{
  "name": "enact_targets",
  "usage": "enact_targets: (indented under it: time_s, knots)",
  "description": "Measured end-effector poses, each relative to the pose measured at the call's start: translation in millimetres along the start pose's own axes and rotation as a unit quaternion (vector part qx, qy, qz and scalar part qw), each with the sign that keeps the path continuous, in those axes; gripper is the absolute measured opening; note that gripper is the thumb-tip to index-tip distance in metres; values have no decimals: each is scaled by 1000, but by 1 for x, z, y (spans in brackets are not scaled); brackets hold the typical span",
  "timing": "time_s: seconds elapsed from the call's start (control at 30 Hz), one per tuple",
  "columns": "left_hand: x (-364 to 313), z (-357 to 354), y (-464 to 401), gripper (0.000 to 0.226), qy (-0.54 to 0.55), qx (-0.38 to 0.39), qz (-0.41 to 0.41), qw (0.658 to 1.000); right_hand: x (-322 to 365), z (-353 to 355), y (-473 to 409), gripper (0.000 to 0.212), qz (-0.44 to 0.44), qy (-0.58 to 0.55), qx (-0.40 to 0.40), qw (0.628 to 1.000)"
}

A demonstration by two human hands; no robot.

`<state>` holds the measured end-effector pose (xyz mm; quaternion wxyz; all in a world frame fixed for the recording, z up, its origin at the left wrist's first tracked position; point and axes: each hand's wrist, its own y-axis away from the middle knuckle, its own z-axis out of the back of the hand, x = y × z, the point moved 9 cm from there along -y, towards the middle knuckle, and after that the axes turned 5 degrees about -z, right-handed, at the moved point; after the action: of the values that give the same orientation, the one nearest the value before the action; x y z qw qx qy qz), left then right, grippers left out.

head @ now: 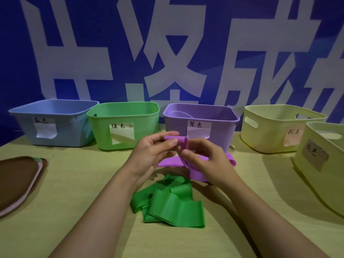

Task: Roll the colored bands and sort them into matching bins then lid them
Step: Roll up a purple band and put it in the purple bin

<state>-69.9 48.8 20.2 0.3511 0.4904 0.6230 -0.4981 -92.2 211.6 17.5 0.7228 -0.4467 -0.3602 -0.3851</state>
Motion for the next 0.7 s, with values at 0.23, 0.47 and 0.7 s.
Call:
enact_targets:
  time_s: [0.23,0.47,0.7]
  knots:
    - [-14,-1,1,17,-192,-42,-84,977,6,-5,4,11,8,-29,-36,999]
    - [-31,-6,1,19,-190,-94,-134,968,8,-13,5,11,22,-50,2,999]
    - [-69,-30,-3,13,-168,-127,-160,964,3,7,0,8,-7,30,1,1000]
